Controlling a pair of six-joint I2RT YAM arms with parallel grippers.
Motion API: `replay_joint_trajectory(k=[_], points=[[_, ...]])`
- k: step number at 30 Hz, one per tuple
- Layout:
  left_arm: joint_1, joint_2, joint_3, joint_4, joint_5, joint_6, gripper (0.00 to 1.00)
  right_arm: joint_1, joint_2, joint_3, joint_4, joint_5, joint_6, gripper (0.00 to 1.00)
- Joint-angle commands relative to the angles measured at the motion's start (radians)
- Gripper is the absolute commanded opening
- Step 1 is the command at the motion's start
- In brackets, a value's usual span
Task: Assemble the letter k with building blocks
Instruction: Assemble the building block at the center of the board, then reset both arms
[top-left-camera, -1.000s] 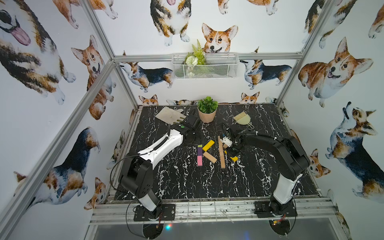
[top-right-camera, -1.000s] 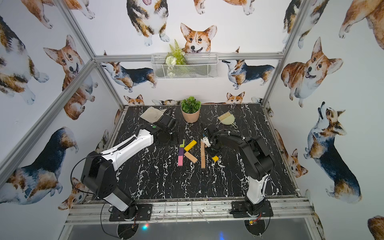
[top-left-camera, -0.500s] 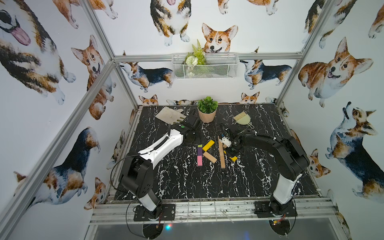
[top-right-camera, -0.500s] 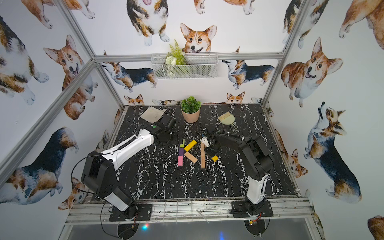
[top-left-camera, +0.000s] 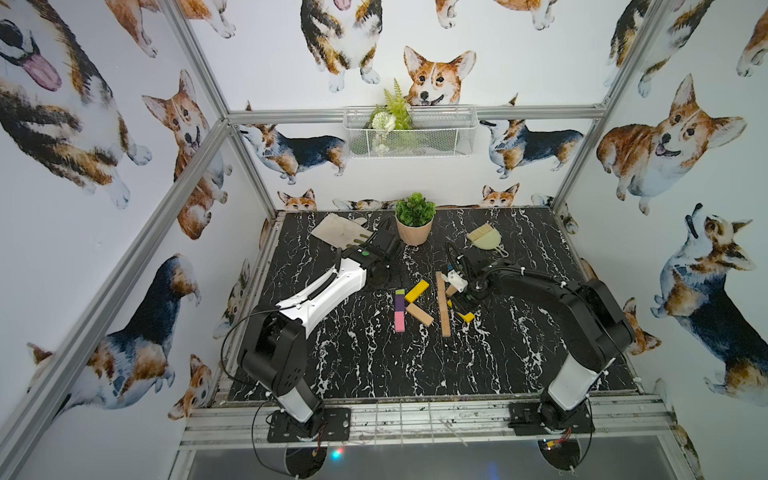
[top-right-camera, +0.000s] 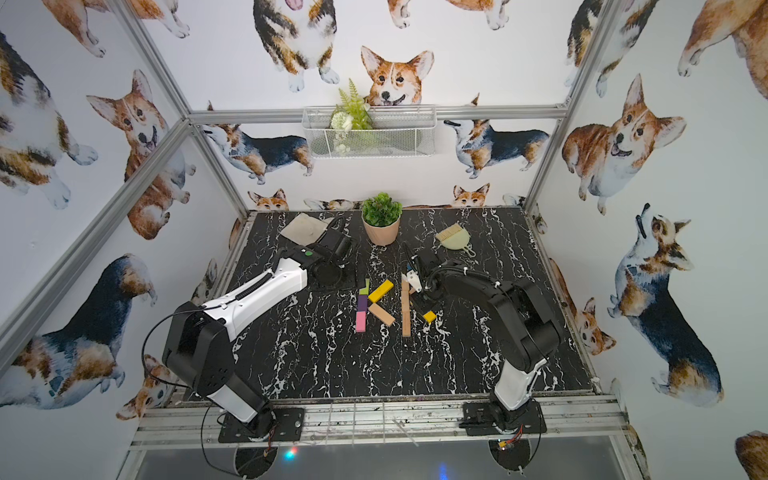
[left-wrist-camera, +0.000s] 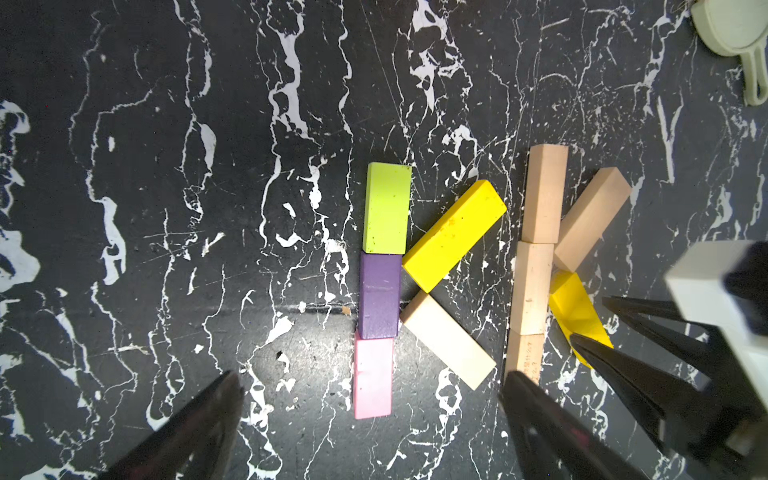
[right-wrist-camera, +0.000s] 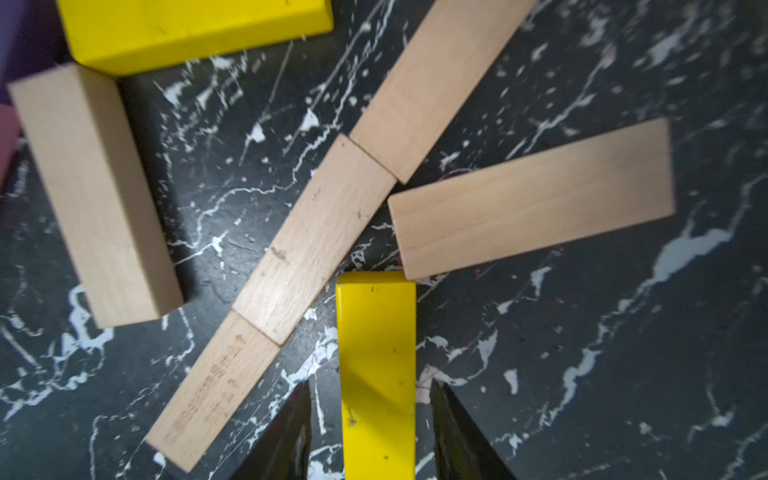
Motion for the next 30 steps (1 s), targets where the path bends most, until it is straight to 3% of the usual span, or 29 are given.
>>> replay_joint_trajectory(k=[1,7,9,10,11,12,19,21,27,30], points=[[0.002,0.005,0.005,-0.006,-0.003,-0.010,1.00,-0.011,-0.051,0.001,0.022,-0.030,0.024,0.50],[0.002,0.002,0.003,0.003,-0.014,0.002,1.00,-0.064,-0.209,0.007,0.050,0.014,0.099,0.55],[0.003,-0.003,0.006,0.006,-0.040,0.014,1.00,-0.108,-0.286,-0.033,0.139,0.079,0.169,0.65],[0.006,-0.007,0.008,0.008,-0.060,0.022,1.00,-0.134,-0.328,-0.059,0.184,0.119,0.202,0.75],[0.010,-0.015,0.009,0.012,-0.085,0.032,1.00,-0.160,-0.367,-0.085,0.225,0.169,0.232,0.96],[0.016,-0.023,0.005,0.019,-0.105,0.043,1.00,-0.192,-0.403,-0.112,0.258,0.207,0.263,1.00],[0.179,-0.133,-0.141,0.211,-0.193,0.102,1.00,-0.450,-0.568,-0.268,0.296,0.414,0.467,1.00],[0.217,-0.172,-0.205,0.301,-0.244,0.141,1.00,-0.467,-0.620,-0.312,0.311,0.492,0.471,1.00],[0.248,-0.199,-0.308,0.441,-0.597,0.326,1.00,-0.466,-0.671,-0.539,0.601,0.611,0.370,1.00],[0.311,-0.200,-0.348,0.485,-0.650,0.308,1.00,-0.466,-0.682,-0.633,0.744,0.624,0.337,0.97]])
